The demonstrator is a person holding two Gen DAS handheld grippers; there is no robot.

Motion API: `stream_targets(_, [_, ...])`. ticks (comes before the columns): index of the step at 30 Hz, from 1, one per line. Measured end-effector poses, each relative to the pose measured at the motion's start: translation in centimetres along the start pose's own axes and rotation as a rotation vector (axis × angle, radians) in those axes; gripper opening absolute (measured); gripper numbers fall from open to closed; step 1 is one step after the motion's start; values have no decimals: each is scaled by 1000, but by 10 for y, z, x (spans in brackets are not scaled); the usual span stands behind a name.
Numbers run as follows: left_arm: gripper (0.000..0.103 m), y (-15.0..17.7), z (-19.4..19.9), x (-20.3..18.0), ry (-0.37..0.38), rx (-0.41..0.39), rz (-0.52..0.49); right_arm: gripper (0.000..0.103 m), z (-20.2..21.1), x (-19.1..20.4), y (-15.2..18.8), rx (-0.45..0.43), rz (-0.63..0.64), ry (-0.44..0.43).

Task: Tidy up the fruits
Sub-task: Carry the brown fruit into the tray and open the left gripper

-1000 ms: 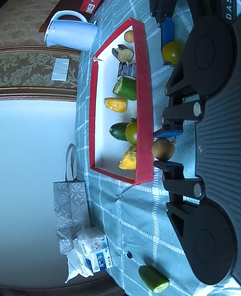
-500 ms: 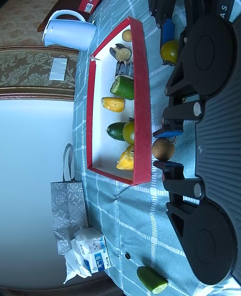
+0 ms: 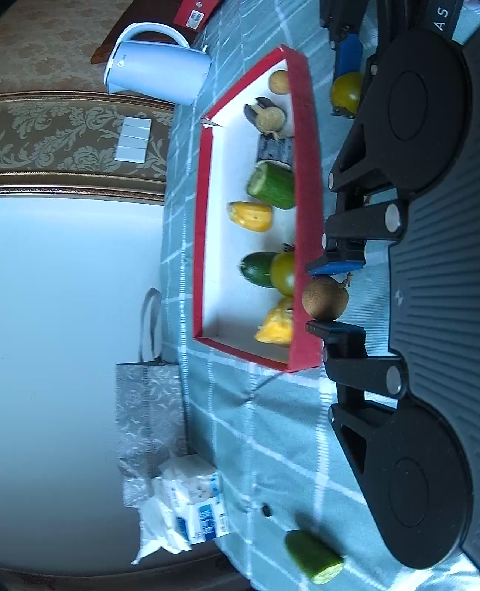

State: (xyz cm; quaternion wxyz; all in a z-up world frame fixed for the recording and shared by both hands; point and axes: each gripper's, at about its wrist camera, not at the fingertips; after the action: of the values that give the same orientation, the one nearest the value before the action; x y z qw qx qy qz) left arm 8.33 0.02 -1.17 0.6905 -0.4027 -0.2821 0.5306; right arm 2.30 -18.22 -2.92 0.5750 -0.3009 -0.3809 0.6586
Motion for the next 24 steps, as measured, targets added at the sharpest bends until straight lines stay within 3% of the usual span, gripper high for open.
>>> stream_targets(6, [25, -23, -7, -11, 3, -22, -20, 33, 3, -5, 0, -15, -27, 8])
stream_targets(16, [25, -64, -57, -27, -36, -12, -68, 33, 4, -7, 1, -18, -32, 19])
stream_targets(24, [25, -73, -107, -27, -75, 50, -53, 33, 3, -5, 2, -8, -28, 13])
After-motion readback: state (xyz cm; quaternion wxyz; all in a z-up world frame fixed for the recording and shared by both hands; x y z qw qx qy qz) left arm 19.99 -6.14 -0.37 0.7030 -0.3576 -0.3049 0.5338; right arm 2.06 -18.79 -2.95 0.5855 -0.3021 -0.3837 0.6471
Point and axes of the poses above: each gripper's, at about its wrist camera, not at the fingertips, and z roughly against the way its jaws point, x to its left, y to its underside, and after that the axes turned 4 degrees about y, right-handed
